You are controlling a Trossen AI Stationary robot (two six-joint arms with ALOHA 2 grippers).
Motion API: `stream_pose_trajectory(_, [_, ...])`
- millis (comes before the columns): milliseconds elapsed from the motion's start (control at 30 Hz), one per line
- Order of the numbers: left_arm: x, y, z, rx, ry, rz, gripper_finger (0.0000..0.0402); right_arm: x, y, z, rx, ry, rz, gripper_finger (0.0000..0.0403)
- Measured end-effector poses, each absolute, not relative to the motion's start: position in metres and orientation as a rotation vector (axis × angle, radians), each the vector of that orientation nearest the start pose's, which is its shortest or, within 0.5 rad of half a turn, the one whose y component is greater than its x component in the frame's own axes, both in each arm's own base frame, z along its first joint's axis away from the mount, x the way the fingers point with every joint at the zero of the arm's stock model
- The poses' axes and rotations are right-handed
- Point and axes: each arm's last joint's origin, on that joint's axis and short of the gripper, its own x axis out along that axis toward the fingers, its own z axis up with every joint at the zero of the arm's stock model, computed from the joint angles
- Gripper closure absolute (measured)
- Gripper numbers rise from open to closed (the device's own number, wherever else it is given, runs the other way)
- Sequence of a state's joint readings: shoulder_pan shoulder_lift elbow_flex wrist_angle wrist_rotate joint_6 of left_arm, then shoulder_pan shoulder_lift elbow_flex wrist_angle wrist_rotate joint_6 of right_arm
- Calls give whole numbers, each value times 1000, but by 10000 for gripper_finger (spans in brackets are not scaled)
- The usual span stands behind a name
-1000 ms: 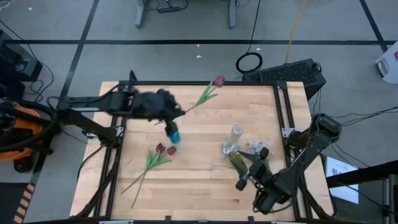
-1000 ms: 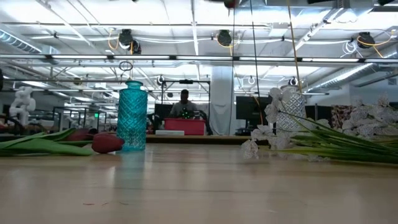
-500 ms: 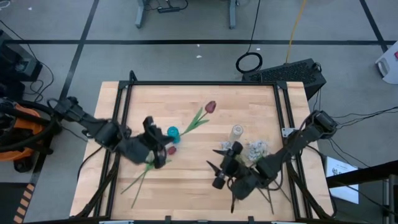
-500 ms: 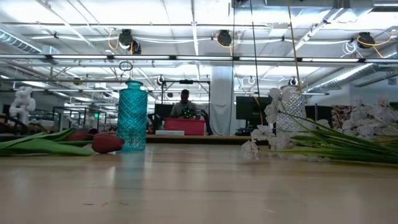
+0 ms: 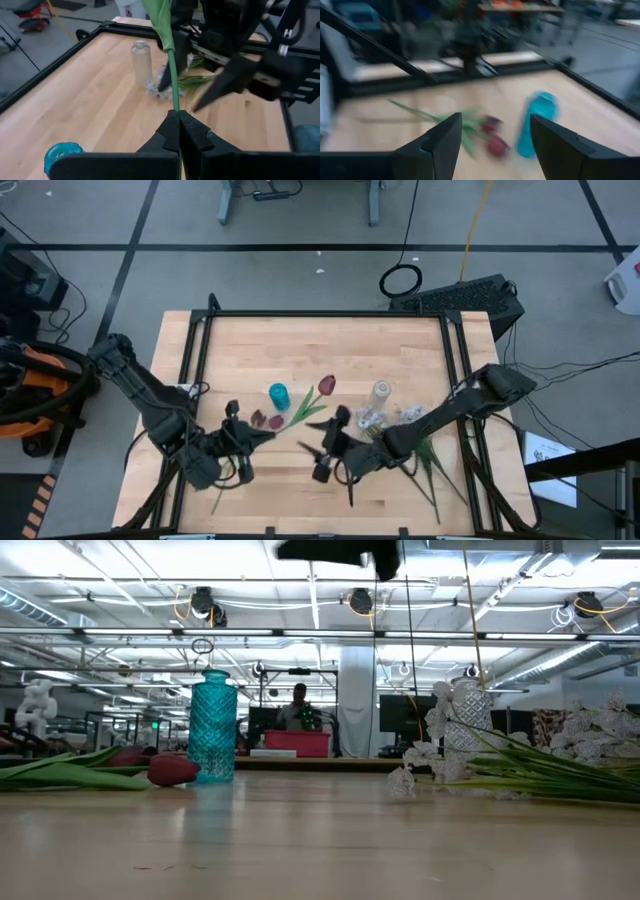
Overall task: Sort flowers into vase by color
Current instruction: Put the top red tulip into the blue vase
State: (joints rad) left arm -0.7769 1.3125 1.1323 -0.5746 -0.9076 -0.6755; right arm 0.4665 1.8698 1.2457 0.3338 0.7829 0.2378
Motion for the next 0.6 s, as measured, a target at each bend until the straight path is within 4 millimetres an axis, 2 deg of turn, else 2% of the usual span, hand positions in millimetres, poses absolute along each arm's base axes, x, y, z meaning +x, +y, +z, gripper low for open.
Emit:
stream_pose_trajectory(133, [198,-181,301,-94,402,275,401,399,179,223,129,26,-210,179])
stream_pose_trajectory(267, [191,-190,292,-94,367,248,401,406,184,214,182,-141,-176,179])
stream_pose_trajectory(467, [184,-199,290,-77,346,214,401,410,180,211,239,-304,-77,179])
stream_pose_trajectory(600, [186,-206,290,-31,322,194,401,413,175,212,270,-323,-39,179])
